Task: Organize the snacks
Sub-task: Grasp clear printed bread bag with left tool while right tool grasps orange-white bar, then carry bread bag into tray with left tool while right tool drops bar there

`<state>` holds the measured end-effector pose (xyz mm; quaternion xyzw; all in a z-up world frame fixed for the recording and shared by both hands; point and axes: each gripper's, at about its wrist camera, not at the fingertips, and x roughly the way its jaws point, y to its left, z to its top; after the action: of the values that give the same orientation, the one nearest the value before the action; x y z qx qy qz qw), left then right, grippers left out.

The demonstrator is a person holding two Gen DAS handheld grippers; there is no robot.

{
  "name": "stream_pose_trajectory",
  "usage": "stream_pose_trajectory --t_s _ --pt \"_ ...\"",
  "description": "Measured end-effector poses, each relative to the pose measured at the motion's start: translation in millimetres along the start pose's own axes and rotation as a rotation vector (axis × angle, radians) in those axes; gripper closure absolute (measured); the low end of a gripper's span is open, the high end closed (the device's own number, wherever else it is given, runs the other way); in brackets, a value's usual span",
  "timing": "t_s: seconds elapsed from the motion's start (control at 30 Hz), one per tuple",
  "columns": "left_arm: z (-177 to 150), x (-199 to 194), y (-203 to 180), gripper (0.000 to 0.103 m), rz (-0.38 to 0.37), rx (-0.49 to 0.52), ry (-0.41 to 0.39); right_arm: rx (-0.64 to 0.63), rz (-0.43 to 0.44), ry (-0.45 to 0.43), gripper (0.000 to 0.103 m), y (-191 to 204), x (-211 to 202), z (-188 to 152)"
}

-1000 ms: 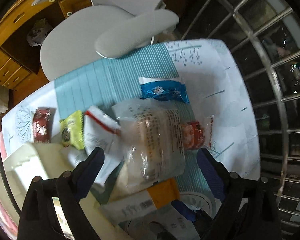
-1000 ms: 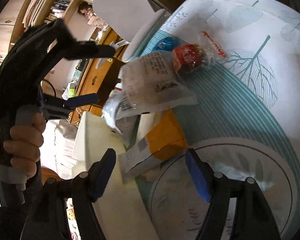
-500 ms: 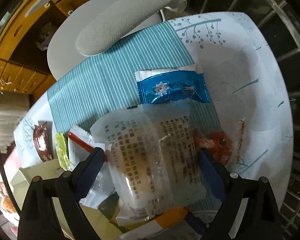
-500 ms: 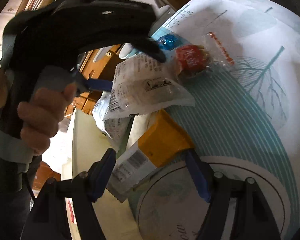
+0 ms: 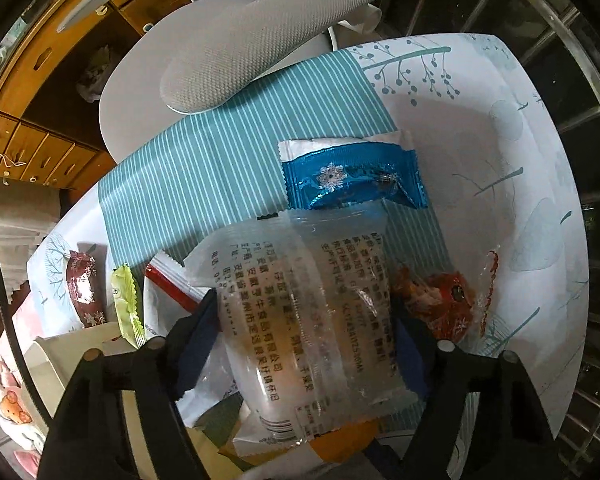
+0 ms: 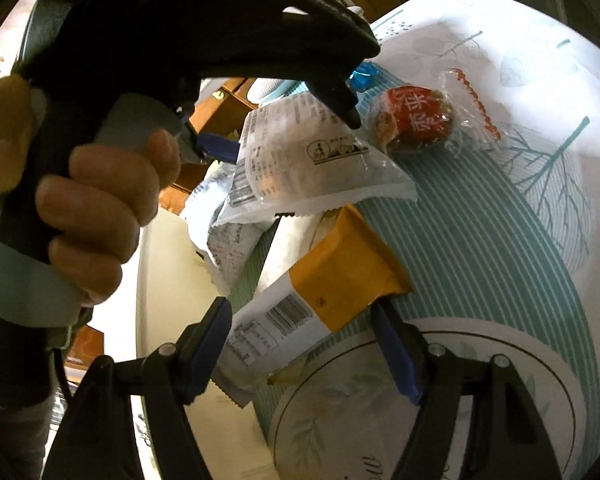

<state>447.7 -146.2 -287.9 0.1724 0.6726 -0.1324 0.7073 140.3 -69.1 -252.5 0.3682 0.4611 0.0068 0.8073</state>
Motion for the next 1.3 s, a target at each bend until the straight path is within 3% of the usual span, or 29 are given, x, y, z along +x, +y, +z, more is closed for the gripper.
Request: stream_pose_trajectory --t_s 0.17,0.2,0.3,0.8,1.3 --pt "-4 -4 8 0.034 -0.032 -0.015 0.0 -0.015 -0.041 0.003 0.046 6 5 0" --pt "-5 -6 9 0.035 -0.04 -0.02 0.0 -0.011 -0.048 0.005 0.058 4 4 1" --pt "-8 -11 13 0.038 -0.063 -0.028 -0.007 0.026 0.018 0.043 0.063 -6 6 3" --pt "-32 -70 41 0.039 -0.108 -0.07 -0.082 0.048 0.051 0.07 0.076 -2 -2 5" --pt "-91 -170 81 0.039 -0.168 -0.095 -0.218 -0.01 0.004 -0.013 0.086 28 -53 -2"
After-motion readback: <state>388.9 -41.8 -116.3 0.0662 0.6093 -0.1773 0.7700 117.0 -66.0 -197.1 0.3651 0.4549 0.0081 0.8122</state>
